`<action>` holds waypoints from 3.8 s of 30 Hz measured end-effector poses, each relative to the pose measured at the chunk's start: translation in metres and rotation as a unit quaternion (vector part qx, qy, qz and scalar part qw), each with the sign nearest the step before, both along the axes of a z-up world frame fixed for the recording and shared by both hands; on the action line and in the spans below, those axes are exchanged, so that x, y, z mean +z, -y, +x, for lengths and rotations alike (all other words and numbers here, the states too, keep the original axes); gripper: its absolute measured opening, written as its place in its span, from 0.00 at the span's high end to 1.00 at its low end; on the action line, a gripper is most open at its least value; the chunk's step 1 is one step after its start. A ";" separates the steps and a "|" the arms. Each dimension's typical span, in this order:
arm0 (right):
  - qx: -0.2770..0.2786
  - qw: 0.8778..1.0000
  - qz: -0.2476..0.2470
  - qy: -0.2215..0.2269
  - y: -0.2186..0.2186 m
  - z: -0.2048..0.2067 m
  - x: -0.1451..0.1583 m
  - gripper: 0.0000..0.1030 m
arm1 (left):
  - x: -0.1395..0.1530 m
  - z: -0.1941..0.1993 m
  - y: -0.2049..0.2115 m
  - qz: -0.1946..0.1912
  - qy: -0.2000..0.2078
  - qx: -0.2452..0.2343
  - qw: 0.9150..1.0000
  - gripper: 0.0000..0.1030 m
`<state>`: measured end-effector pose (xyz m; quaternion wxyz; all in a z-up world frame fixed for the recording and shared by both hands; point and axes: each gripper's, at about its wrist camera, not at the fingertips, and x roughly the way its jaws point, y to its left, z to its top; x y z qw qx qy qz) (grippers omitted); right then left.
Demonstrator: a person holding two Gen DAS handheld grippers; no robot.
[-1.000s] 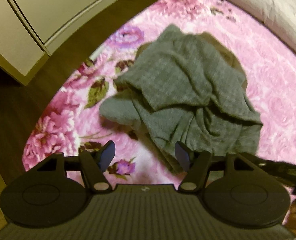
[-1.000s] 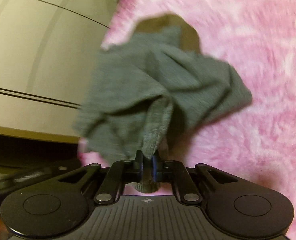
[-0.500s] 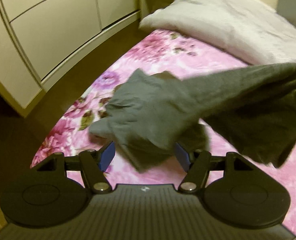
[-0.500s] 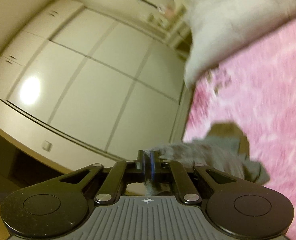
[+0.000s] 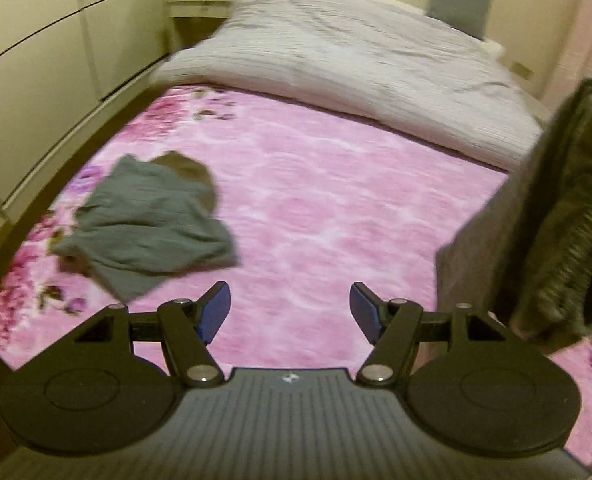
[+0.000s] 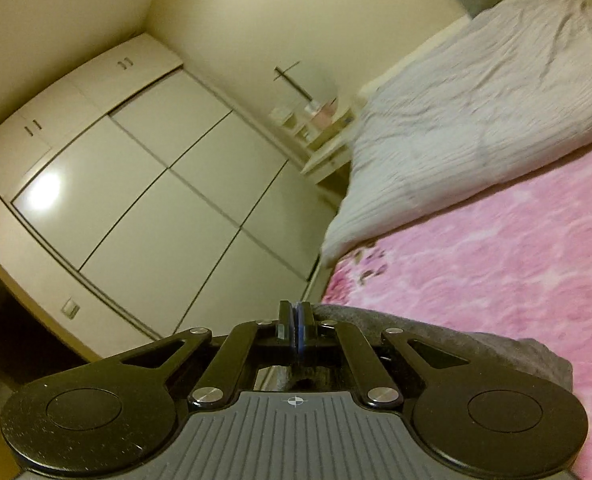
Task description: Fold clothes
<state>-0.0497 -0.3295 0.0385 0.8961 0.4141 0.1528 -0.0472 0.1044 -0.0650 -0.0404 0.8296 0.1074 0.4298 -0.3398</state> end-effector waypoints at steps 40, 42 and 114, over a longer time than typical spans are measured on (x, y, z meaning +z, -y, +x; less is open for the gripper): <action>-0.056 0.889 -0.164 -0.424 -0.053 -0.126 -0.109 0.24 | -0.043 -0.097 0.087 0.120 0.011 -0.335 0.934 0.41; -0.066 0.888 -0.157 -0.428 -0.057 -0.125 -0.111 0.24 | -0.045 -0.094 0.087 0.120 0.011 -0.348 0.930 0.41; 0.020 0.866 -0.339 -0.367 -0.097 -0.074 -0.302 0.83 | -0.235 -0.015 0.105 0.176 -0.064 -0.400 0.897 0.47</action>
